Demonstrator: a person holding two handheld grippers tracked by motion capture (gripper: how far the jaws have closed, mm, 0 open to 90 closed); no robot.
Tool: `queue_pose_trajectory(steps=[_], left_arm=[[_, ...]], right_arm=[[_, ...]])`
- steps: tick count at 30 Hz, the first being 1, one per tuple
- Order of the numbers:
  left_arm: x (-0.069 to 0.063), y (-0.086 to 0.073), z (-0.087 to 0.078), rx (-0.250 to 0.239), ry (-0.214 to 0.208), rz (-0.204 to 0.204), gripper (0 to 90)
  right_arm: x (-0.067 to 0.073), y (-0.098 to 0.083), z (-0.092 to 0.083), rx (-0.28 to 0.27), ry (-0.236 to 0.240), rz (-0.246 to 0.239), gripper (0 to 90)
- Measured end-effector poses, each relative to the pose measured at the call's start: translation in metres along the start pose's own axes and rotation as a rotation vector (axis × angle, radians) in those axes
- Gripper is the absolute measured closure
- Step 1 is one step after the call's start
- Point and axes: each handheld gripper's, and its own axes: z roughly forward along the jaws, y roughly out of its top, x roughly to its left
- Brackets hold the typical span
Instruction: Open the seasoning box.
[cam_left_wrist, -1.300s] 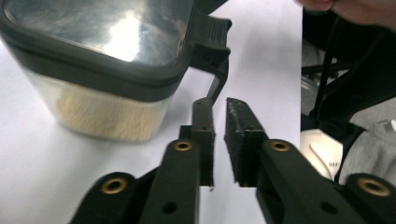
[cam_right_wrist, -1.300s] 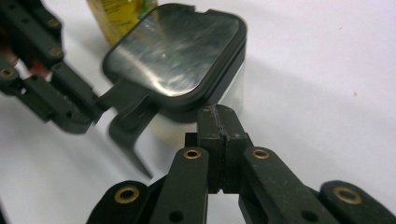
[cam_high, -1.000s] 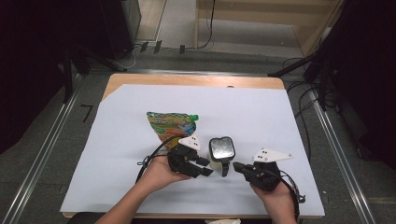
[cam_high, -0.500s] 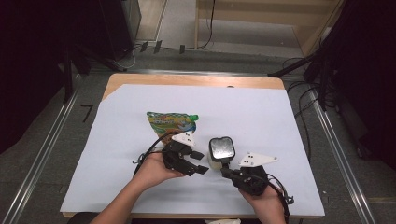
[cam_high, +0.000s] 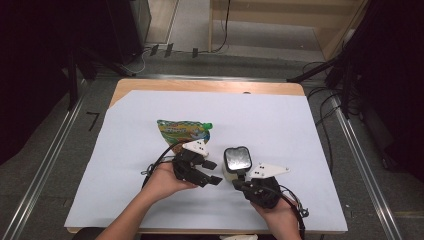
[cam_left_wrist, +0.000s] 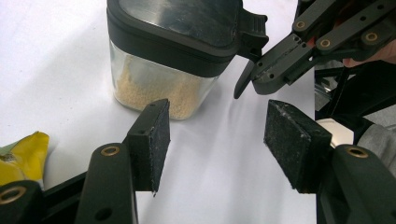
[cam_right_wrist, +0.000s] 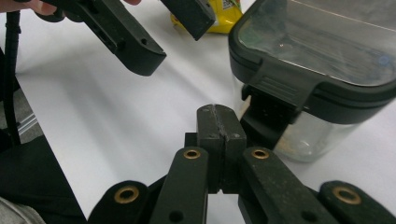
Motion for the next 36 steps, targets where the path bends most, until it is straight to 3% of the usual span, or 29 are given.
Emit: queue_pose_trajectory(steps=[10,21,36], left_arm=[[0.000,0.000,0.000,0.004,0.003,0.002,41.4],[0.000,0.000,0.000,0.004,0.002,0.004,41.4],[-0.002,0.000,0.006,0.011,0.002,0.017,41.2]], right_arm=[[0.002,-0.001,0.004,0.020,0.002,-0.008,90.0],[-0.004,-0.005,0.000,0.031,-0.012,0.015,90.0],[-0.032,-0.012,-0.019,0.020,-0.046,0.061,90.0]])
